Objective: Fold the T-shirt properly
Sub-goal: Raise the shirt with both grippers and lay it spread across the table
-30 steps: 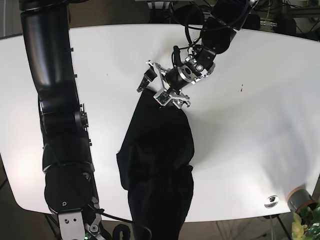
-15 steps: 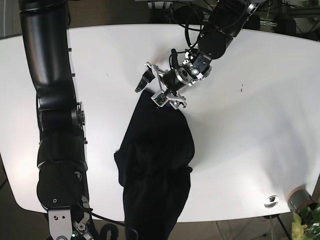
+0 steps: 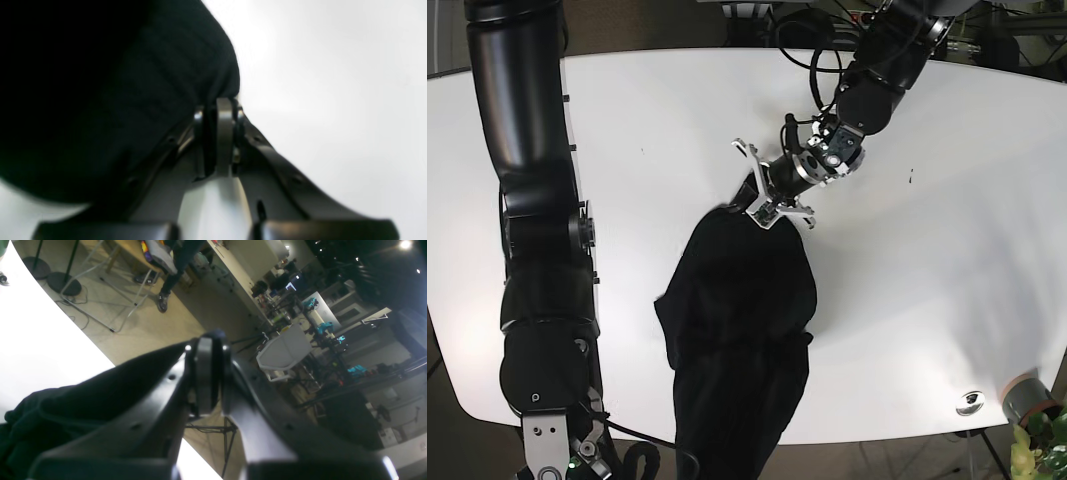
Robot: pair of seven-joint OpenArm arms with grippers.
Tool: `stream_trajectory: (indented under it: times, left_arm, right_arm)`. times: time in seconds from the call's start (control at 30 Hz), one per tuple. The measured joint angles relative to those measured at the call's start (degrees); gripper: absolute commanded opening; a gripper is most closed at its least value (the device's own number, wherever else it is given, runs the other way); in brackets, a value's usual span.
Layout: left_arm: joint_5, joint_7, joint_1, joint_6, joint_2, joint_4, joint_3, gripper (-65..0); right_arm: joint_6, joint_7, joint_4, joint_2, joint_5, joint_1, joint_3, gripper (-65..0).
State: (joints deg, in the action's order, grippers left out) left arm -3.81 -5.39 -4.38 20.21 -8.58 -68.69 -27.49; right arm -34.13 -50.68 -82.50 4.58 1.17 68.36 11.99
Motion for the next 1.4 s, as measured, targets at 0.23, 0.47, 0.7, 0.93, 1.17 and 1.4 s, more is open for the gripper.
stream_trajectory:
  times: [0.23,0.47,0.7,0.93,1.17,1.4]
  left_arm:
    - [2.1,-8.7,5.0,-0.3,-1.0,-10.2,12.6,-65.0]
    - [1.8,-13.0,3.9,-0.3,-2.9,-22.3,23.4,-65.0]
    - [1.8,-20.3,2.2,3.7,-2.8,-28.8,36.2,-65.0]
    - [1.8,-27.7,-9.0,8.0,-3.3,-32.4,47.6,-65.0]
    - [2.1,-38.6,-22.7,12.9,-5.8,-32.5,52.3,-65.0]
    - [1.5,-43.1,-36.4,13.5,-10.9,-32.2,52.7,-65.0]
  right_arm:
    - [0.02,0.4,0.1,1.2,-0.2,0.0,-0.7,-62.6]
    - [0.46,0.5,0.5,4.0,0.1,0.0,-2.9,-62.6]
    - [0.44,1.4,4.4,6.6,0.1,0.0,-3.4,-62.6]
    - [0.61,4.3,8.2,10.0,0.4,1.0,-3.5,-62.6]
    - [0.98,4.6,10.6,10.9,0.0,2.4,-3.5,-62.6]
    - [2.91,5.0,12.2,12.6,0.1,3.5,-8.0,-62.6]
